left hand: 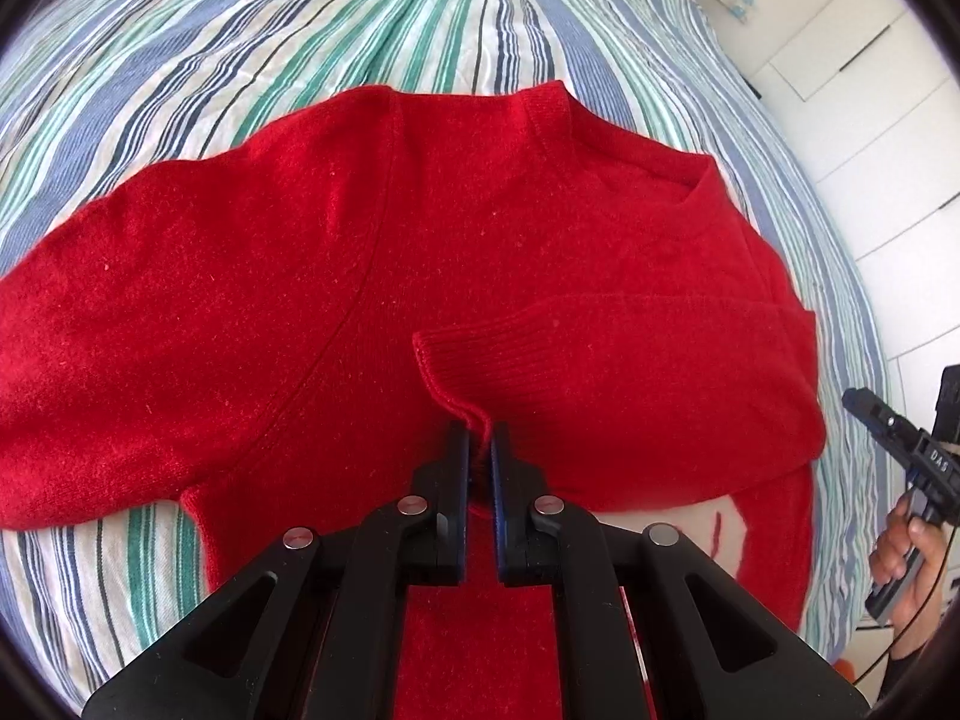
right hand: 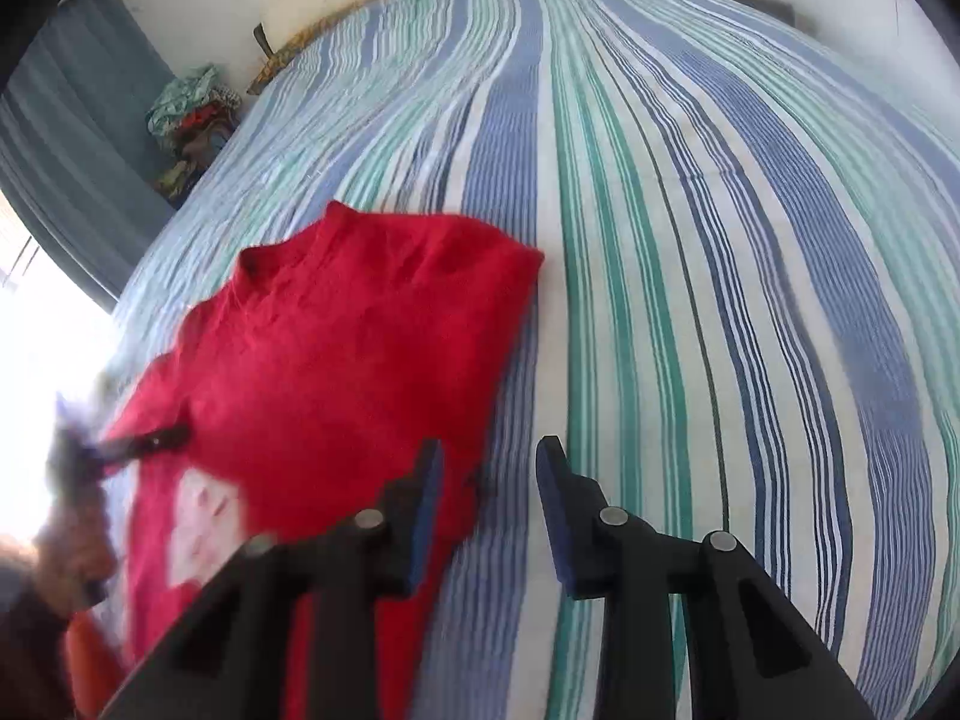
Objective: Fold small clothes
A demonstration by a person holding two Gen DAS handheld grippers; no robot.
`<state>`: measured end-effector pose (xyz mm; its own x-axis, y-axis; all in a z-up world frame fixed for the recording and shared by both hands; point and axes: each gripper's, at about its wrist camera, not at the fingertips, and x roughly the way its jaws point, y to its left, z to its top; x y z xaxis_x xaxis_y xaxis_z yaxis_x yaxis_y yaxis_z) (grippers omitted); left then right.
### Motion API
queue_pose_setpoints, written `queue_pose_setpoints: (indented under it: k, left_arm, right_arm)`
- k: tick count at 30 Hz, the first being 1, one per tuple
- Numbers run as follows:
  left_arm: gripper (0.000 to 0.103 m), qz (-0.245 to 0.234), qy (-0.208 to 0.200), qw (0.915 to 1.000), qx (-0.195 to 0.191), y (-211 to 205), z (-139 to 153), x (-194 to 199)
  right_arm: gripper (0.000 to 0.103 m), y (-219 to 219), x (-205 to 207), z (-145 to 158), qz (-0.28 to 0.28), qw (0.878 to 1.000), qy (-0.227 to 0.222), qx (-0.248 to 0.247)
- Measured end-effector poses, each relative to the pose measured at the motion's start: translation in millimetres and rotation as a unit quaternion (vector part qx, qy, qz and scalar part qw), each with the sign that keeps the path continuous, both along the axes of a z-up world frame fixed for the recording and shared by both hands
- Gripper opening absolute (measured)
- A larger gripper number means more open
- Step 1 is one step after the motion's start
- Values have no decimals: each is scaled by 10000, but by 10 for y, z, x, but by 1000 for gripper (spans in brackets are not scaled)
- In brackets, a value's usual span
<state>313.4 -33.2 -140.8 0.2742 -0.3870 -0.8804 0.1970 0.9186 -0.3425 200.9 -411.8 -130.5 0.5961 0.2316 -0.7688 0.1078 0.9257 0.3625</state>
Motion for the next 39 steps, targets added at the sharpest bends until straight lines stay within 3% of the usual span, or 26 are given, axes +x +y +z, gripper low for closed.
queue_pose_setpoints:
  k: [2, 4, 5, 6, 7, 8, 10, 11, 13, 15, 17, 18, 20, 22, 24, 26, 29, 32, 34, 35, 36, 38, 39]
  left_arm:
    - [5, -22, -16, 10000, 53, -3, -1, -3]
    - [5, -71, -40, 9999, 132, -27, -5, 1]
    - [6, -102, -49, 9998, 155, -31, -7, 0]
    - [6, -115, -50, 9998, 174, -27, -11, 3]
    - [6, -123, -53, 9997, 184, -26, -9, 3]
    - [6, -144, -68, 9997, 204, -30, -4, 3]
    - [6, -199, -116, 9994, 255, -53, 4, -16]
    - [6, -221, -141, 9993, 280, -92, -1, -15]
    - [7, -230, -157, 9992, 303, -103, -13, -17]
    - [10, -145, -125, 9994, 278, -81, -26, -1]
    - [12, -59, -78, 9997, 224, -46, -18, 11]
    - [15, -17, -80, 9997, 250, -6, -3, 1]
    - [22, 60, -155, 9992, 366, 75, 60, -37]
    - [33, 166, -275, 9983, 491, 190, 155, -125]
    - [49, 228, -517, 9971, 514, 354, 288, -309]
    - [52, 279, -748, 9950, 603, 528, 406, -577]
    - [52, 230, -825, 9952, 472, 718, 466, -1178]
    - [50, -39, -672, 9971, 363, 737, 325, -1793]
    - [36, -303, -446, 9967, 611, 692, 140, -2138]
    - [27, -418, -350, 9941, 937, 667, 28, -2284]
    - [27, -499, -487, 9905, 1186, 624, -22, -2433]
    - [26, -662, -705, 9847, 1447, 624, -11, -2598]
    - [25, -671, -694, 9840, 1495, 627, 1, -2619]
  right_arm:
    - [33, 50, 159, 74, 294, 9980, -130, 539]
    - [33, 162, 383, -9, 645, 9941, 24, 877]
    - [30, 198, 524, -137, 667, 9942, 319, 776]
    - [24, 181, 626, -280, 464, 9964, 624, 346]
    - [7, 146, 713, -400, 179, 9959, 859, -232]
    - [0, 80, 740, -436, -26, 9951, 854, -493]
    - [0, -19, 673, -297, -377, 9969, 538, -422]
    - [12, -12, 599, -183, -416, 9980, 333, -338]
    - [12, 80, 464, -17, -68, 9999, 64, 51]
    - [14, 189, 373, 0, 293, 9989, 167, 339]
    - [13, 227, 306, -221, 285, 9972, 679, 121]
    - [9, 187, 271, -380, 158, 9946, 1023, -63]
    - [8, 20, 64, -386, -291, 9958, 849, -199]
    - [15, -44, -194, -222, -682, 9926, 679, -737]
    - [20, -66, -507, -86, -722, 9946, 423, -607]
    - [36, -5, -820, 5, -627, 9958, 291, -595]
    - [40, 192, -1340, 59, -364, 9968, 188, -687]
    - [40, 590, -1765, 71, 168, 9988, -43, -462]
    - [40, 901, -1982, 30, 623, 9978, -138, -195]
    - [40, 1033, -2064, -29, 814, 9967, -39, -17]
    - [40, 1159, -2123, -153, 963, 9951, 210, 78]
    - [39, 1327, -2270, -491, 946, 9911, 914, -213]
    - [39, 1357, -2364, -596, 894, 9897, 1037, -413]
